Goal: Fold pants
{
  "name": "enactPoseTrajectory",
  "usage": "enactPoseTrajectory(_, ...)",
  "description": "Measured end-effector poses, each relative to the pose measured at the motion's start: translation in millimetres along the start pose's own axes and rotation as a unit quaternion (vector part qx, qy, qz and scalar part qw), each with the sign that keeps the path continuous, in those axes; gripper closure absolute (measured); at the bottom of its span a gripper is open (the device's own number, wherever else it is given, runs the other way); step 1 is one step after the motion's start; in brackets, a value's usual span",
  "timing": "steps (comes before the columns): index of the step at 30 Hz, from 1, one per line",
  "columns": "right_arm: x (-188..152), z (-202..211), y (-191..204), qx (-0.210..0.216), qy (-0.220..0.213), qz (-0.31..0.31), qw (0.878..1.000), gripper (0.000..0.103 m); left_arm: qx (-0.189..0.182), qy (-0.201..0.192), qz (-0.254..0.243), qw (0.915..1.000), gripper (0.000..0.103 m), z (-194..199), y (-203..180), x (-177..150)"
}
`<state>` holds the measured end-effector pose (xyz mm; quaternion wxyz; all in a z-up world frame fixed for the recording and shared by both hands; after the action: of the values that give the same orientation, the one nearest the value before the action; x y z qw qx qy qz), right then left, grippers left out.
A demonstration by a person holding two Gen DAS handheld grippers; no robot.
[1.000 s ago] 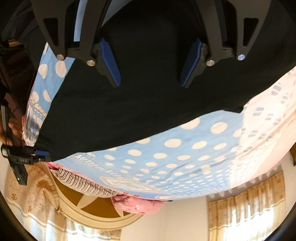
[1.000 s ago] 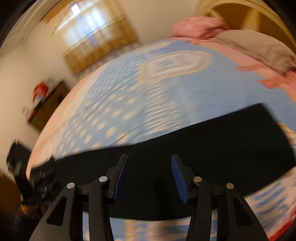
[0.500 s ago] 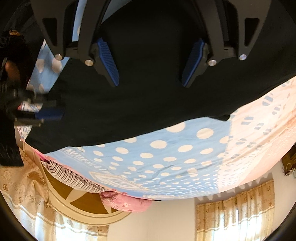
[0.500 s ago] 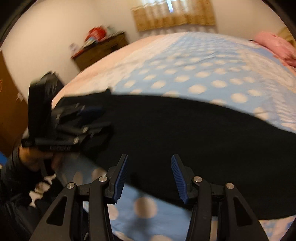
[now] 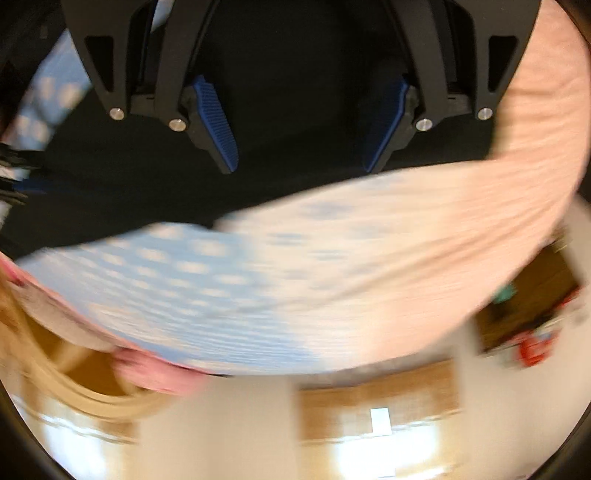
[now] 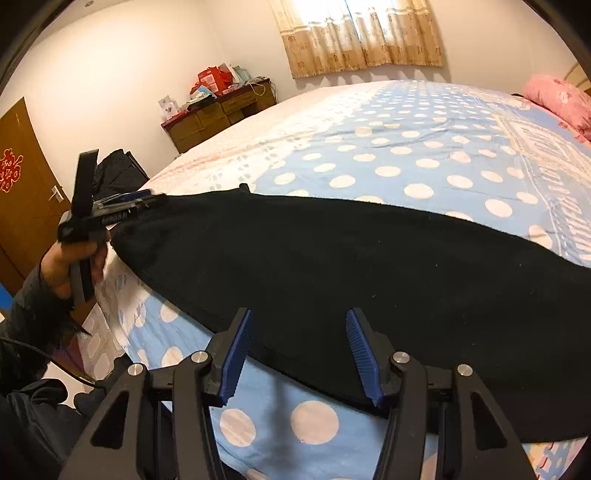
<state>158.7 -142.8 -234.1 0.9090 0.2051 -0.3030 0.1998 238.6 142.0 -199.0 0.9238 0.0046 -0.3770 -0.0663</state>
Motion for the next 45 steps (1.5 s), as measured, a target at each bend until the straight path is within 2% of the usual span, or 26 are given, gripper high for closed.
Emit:
enactPoseTrajectory(2, 0.2, -1.2, 1.1, -0.003, 0.0, 0.001, 1.0, 0.048, 0.04, 0.008, 0.047, 0.9981, 0.029, 1.2, 52.6, -6.0)
enactPoseTrajectory(4, -3.2, -7.8, -0.5, -0.01, 0.015, -0.002, 1.0, 0.048, 0.042, 0.019, 0.087, 0.9951, 0.029, -0.5, 84.1, -14.9)
enactPoseTrajectory(6, -10.4, -21.6, -6.9, -0.02, 0.047, -0.01, 0.999, 0.048, 0.04, 0.03, 0.114, 0.9923, 0.029, -5.3, 98.4, -25.5)
enactPoseTrajectory(8, -9.7, -19.7, -4.8, -0.024, 0.043, -0.004, 0.999, 0.048, 0.034, 0.05, 0.108, 0.9923, 0.029, -17.9, 94.2, -37.4)
enactPoseTrajectory(11, -7.8, -9.2, -3.1, -0.031, 0.044, 0.006, 0.999, 0.048, 0.059, 0.04, 0.081, 0.9942, 0.029, -16.9, 84.2, -29.9)
enactPoseTrajectory(14, 4.2, 23.8, -23.9, -0.062, 0.0, -0.002, 0.998, 0.048, 0.074, 0.025, 0.07, 0.9945, 0.029, -8.5, 72.9, -18.4)
enactPoseTrajectory(17, 17.9, 74.5, -73.0, -0.094, -0.058, -0.054, 0.992, 0.048, 0.072, -0.002, 0.058, 0.9958, 0.024, 6.5, 58.8, -8.5)
enactPoseTrajectory(20, 22.0, 133.2, -139.0, -0.163, -0.104, -0.108, 0.975, 0.048, 0.043, -0.025, 0.046, 0.9977, 0.016, 19.1, 33.5, 4.2)
enactPoseTrajectory(23, 13.1, 189.8, -214.2, -0.243, -0.123, -0.171, 0.947, 0.048, 0.005, -0.022, 0.031, 0.9993, 0.013, 14.8, 0.4, 10.7)
enactPoseTrajectory(25, 1.6, 224.2, -261.6, -0.275, -0.132, -0.221, 0.926, 0.048, -0.026, -0.013, 0.018, 0.9994, 0.013, 9.0, -23.8, 13.2)
enactPoseTrajectory(27, -9.4, 246.6, -302.4, -0.293, -0.126, -0.257, 0.912, 0.048, -0.066, -0.005, -0.008, 0.9978, 0.013, 2.9, -58.9, 15.2)
enactPoseTrajectory(29, -16.1, 255.4, -327.3, -0.298, -0.117, -0.273, 0.907, 0.048, -0.091, -0.001, -0.032, 0.9954, 0.013, -1.2, -85.1, 16.6)
enactPoseTrajectory(33, -26.3, 240.7, -354.2, -0.255, -0.082, -0.298, 0.916, 0.048, -0.141, 0.008, -0.081, 0.9866, 0.013, -7.4, -143.2, 18.7)
enactPoseTrajectory(35, -30.1, 229.6, -359.3, -0.239, -0.063, -0.3, 0.921, 0.048, -0.154, 0.015, -0.101, 0.9828, 0.013, -12.5, -165.8, 19.5)
enactPoseTrajectory(36, -33.4, 221.5, -358.6, -0.228, -0.054, -0.301, 0.925, 0.05, -0.157, 0.018, -0.108, 0.9816, 0.013, -15.2, -173.7, 19.7)
enactPoseTrajectory(38, -34.3, 212.8, -359.4, -0.221, -0.045, -0.301, 0.927, 0.067, -0.163, 0.026, -0.114, 0.9796, 0.013, -20.4, -186.0, 19.8)
enactPoseTrajectory(39, -34.7, 210.2, -359.7, -0.232, -0.041, -0.295, 0.926, 0.087, -0.167, 0.029, -0.115, 0.9788, 0.013, -22.4, -189.2, 19.6)
enactPoseTrajectory(40, -35.6, 209.7, -360.4, -0.245, -0.038, -0.29, 0.924, 0.093, -0.169, 0.032, -0.116, 0.9783, 0.013, -25.5, -191.6, 19.2)
enactPoseTrajectory(42, -32.2, 210.8, -364.0, -0.263, -0.043, -0.283, 0.922, 0.098, -0.168, 0.04, -0.115, 0.9781, 0.013, -29.3, -195.5, 15.0)
enactPoseTrajectory(45, -32.3, 212.1, -373.1, -0.289, -0.044, -0.28, 0.915, 0.099, -0.168, 0.052, -0.114, 0.9778, 0.013, -34.7, -197.0, 8.4)
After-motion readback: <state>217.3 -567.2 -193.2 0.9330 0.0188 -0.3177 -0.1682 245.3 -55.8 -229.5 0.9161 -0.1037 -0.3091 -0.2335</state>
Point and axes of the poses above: each gripper's, at about its wrist camera, not at the fingertips, and z roughly against the way its jaws point, y to its left, x to its top, the point moved 8 cm from there along -z, roughly the way its jaws point, and after that the axes turned 4 degrees about y, right-handed, at the moved point
